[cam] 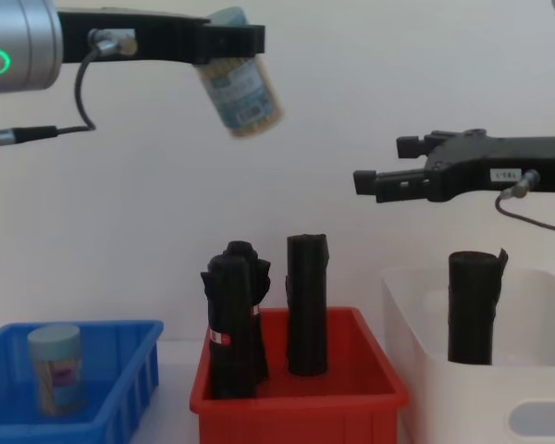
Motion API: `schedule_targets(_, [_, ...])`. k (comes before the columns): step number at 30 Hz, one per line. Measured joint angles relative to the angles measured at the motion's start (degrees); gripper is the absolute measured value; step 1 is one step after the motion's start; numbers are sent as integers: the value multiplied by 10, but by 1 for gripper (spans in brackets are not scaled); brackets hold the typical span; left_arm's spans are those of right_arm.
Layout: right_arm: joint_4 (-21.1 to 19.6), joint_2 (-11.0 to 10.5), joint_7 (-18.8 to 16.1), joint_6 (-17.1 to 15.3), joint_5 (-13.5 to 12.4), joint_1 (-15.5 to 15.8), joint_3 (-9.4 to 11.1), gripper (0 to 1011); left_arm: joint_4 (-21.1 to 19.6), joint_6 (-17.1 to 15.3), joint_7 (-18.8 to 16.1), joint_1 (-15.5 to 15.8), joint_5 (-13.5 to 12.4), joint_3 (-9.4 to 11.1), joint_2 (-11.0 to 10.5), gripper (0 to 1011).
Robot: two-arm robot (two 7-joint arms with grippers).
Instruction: Pick the cotton swabs from the blue box and place them into the white box.
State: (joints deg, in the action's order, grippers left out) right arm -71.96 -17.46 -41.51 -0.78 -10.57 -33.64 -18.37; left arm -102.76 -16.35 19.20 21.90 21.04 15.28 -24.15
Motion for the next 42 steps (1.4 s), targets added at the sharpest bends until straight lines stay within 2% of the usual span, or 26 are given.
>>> schedule_targets(5, [7,3,-5,8,17,-5,-6,1002,-1,0,8,6,-7,11,14,721])
schedule_targets(11, [22,9,-32,25,40,-16,-14,1002,0,0,13,11,-11,19,25,721])
schedule_targets(21, [37,19,-61,46,58,-35,-25,1002,7,0,20,18,-18,32,40,721])
schedule_targets(33, [39,24,-70,61,63,-45,-32,1002,14,-4,23,21,-24,42,50,721])
schedule_targets(42, [32,25,-70,64,57,-47,-35,1002,17,-9,23,22,-28,47,54,721])
